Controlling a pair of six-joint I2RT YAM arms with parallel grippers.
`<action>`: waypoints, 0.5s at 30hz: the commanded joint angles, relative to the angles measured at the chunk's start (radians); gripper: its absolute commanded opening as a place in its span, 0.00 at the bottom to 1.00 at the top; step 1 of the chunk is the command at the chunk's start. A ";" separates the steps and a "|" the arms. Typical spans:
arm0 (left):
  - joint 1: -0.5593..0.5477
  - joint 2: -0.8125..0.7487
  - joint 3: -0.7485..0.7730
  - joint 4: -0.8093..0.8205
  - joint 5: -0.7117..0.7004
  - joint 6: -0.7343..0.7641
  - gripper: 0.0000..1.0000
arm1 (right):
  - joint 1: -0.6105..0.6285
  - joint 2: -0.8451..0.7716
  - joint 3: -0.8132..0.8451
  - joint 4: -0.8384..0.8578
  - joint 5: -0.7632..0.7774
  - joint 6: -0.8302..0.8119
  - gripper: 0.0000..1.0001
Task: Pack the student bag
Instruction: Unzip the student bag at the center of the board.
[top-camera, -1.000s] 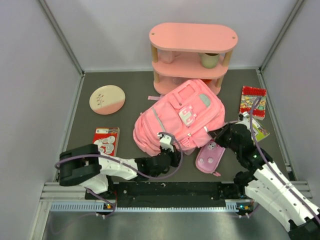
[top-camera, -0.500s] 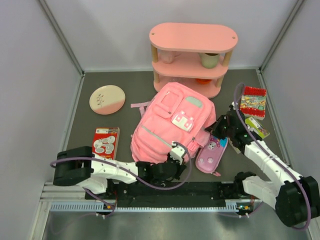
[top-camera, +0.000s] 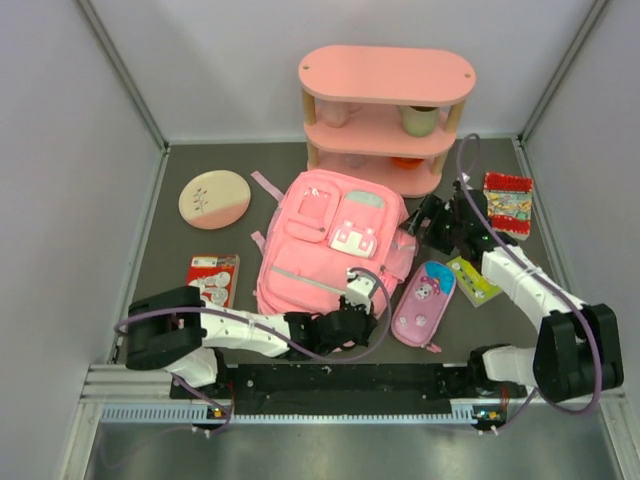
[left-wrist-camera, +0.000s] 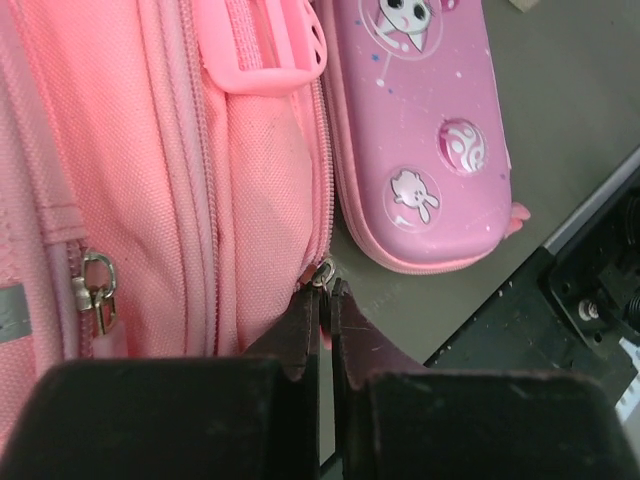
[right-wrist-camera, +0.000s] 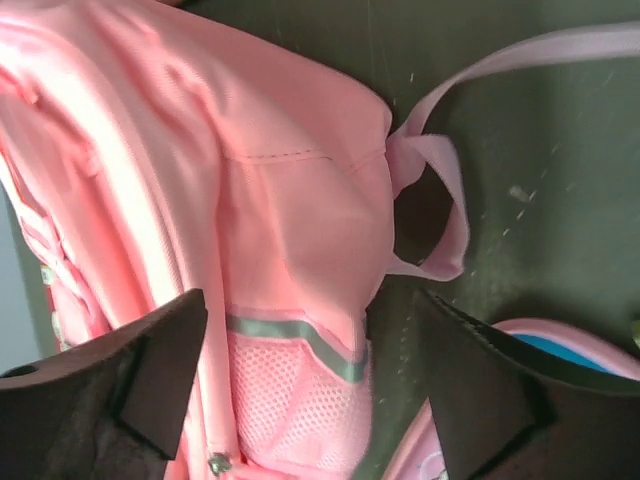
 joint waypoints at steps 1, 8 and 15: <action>0.064 -0.019 0.018 0.077 0.047 -0.016 0.00 | -0.017 -0.155 -0.010 0.051 0.079 -0.042 0.87; 0.087 -0.003 0.054 0.089 0.102 0.050 0.00 | -0.014 -0.432 -0.220 0.070 -0.110 0.126 0.87; 0.087 0.010 0.067 0.134 0.170 0.096 0.00 | 0.031 -0.559 -0.371 0.123 -0.231 0.291 0.78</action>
